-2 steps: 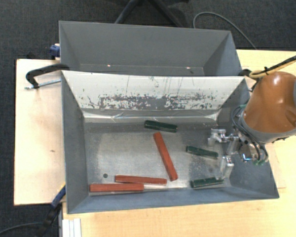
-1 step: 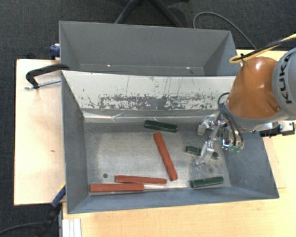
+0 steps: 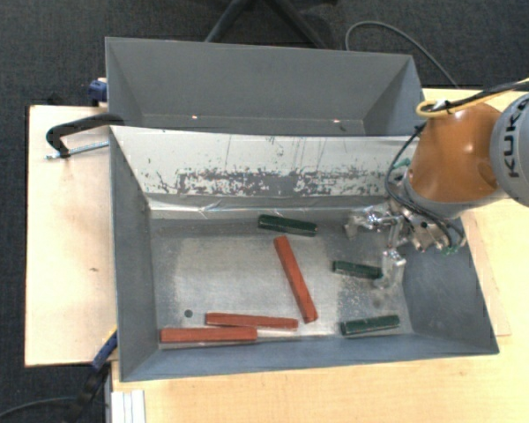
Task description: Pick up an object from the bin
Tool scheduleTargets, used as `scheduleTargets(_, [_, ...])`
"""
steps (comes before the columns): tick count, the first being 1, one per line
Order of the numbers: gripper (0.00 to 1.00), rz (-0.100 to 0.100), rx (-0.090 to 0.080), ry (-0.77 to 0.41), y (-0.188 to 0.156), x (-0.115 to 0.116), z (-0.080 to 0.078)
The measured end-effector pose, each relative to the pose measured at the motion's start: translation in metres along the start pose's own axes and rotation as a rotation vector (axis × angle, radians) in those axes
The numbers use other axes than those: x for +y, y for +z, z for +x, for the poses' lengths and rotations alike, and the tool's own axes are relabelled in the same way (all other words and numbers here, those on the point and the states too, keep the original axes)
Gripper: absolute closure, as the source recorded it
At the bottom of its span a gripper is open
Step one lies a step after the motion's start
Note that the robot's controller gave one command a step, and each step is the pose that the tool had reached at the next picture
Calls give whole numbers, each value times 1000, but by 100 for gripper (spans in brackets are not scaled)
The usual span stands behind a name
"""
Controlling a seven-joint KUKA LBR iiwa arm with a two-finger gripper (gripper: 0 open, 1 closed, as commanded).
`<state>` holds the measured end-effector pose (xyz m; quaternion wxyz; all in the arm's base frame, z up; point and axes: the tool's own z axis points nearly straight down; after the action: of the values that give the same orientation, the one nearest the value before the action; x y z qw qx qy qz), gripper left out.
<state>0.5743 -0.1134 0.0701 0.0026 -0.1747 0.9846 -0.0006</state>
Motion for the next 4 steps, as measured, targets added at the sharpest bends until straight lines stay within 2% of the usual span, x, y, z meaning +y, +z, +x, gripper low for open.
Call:
scheduleTargets(1, [100, -1, -1, 1, -1, 1, -1])
scheduleTargets(2, [100, -1, -3, 16, -47, 30, 4])
scheduleTargets(3, [100, 4, -9, -9, -152, 41, 2])
scheduleTargets(4, [100, 0, -2, 20, -151, 24, 16])
